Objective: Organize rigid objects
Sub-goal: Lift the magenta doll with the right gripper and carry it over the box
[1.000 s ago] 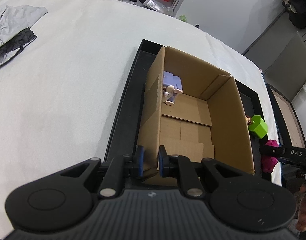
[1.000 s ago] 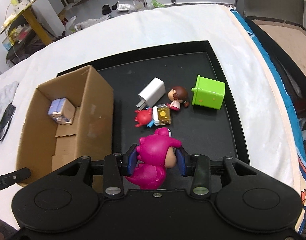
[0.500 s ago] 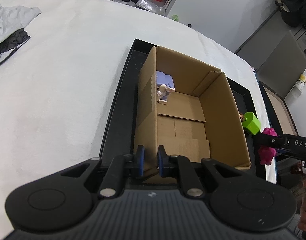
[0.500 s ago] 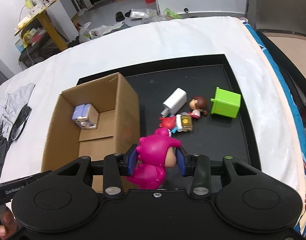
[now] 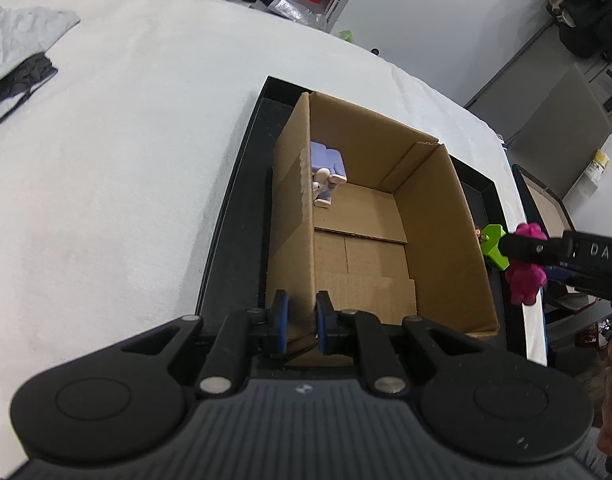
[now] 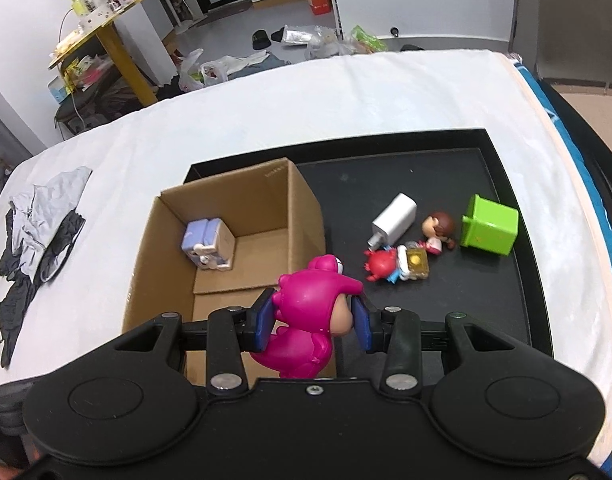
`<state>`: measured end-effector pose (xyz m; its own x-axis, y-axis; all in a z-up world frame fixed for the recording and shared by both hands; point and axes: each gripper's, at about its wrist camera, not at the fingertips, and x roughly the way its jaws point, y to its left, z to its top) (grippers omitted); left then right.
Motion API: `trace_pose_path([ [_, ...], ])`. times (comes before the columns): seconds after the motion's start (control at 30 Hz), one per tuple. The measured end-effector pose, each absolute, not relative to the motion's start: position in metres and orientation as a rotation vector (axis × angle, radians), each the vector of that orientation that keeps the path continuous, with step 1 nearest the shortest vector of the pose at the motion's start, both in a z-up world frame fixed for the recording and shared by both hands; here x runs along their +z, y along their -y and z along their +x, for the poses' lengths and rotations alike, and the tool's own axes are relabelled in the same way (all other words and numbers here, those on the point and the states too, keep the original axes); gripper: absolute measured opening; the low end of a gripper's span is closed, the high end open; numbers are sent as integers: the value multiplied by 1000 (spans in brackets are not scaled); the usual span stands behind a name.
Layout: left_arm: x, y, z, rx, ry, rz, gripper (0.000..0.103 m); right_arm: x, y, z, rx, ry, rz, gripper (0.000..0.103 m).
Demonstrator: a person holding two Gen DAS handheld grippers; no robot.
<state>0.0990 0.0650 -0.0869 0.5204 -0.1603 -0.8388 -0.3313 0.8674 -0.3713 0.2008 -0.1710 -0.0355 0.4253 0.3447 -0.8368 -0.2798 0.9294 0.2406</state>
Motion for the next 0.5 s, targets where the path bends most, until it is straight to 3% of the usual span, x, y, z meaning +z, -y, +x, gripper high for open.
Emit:
trace_pose_path([
  [0.5,-90,-76,98,166,-1019,-578,15,-35,120,210,433,-1048,-1,40],
])
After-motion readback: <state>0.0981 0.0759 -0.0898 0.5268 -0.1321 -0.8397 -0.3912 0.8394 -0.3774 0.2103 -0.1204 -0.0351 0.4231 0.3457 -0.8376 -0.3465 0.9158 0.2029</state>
